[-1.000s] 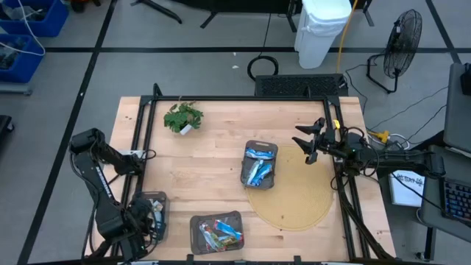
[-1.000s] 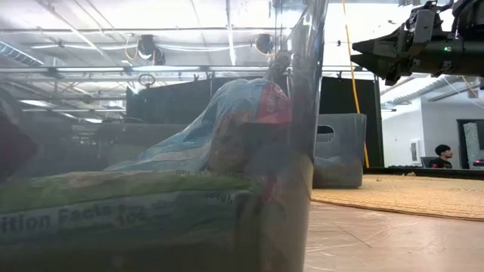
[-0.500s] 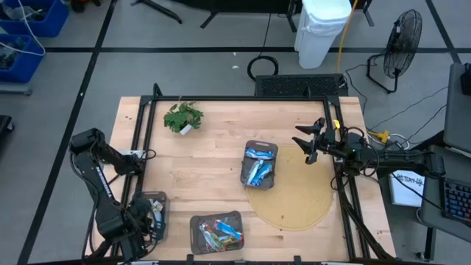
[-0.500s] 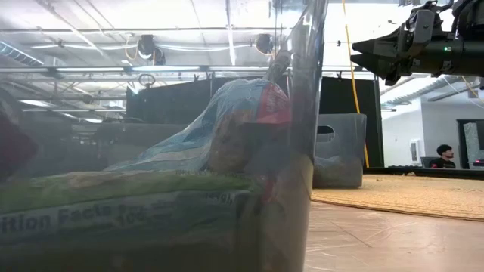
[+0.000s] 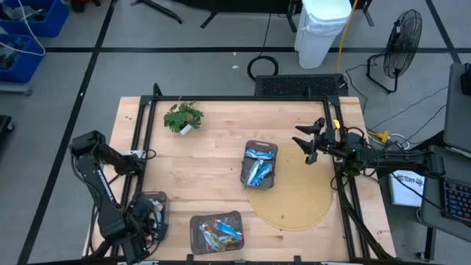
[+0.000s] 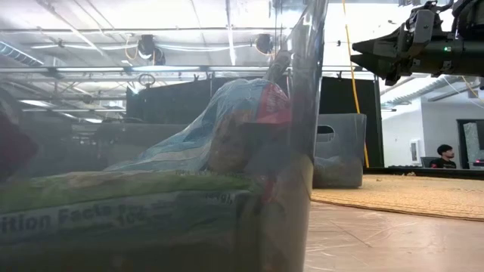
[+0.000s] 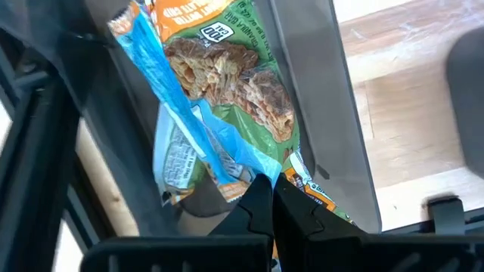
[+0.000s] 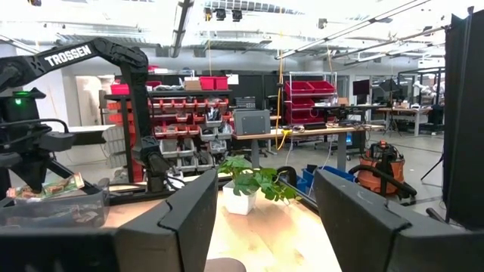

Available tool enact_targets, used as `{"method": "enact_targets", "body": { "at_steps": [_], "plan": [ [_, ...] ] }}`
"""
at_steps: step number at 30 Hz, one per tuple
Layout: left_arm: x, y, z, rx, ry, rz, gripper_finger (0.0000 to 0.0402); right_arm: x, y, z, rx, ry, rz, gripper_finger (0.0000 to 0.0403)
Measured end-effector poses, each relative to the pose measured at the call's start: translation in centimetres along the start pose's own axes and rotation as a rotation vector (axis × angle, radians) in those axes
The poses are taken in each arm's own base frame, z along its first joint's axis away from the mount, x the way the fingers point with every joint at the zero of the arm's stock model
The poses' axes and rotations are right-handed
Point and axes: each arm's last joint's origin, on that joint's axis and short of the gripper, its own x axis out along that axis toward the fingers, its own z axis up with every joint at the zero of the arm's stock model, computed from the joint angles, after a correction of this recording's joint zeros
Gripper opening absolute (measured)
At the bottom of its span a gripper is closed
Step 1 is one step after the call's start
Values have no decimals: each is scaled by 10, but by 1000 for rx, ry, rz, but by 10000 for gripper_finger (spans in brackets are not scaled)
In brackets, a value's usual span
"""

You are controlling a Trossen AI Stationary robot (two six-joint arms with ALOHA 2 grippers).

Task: Pick and place Granola Bars by type
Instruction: Put the yellow granola bar into the bottom left black bin

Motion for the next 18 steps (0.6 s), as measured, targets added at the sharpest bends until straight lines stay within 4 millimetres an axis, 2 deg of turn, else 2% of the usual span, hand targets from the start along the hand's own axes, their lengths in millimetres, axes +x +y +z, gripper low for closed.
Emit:
{"method": "enact_targets", "body": {
  "at_steps": [18],
  "plan": [
    [2, -2, -2, 1, 11, -6, 1, 0, 0, 0, 0, 0, 0, 210]
  ]
}}
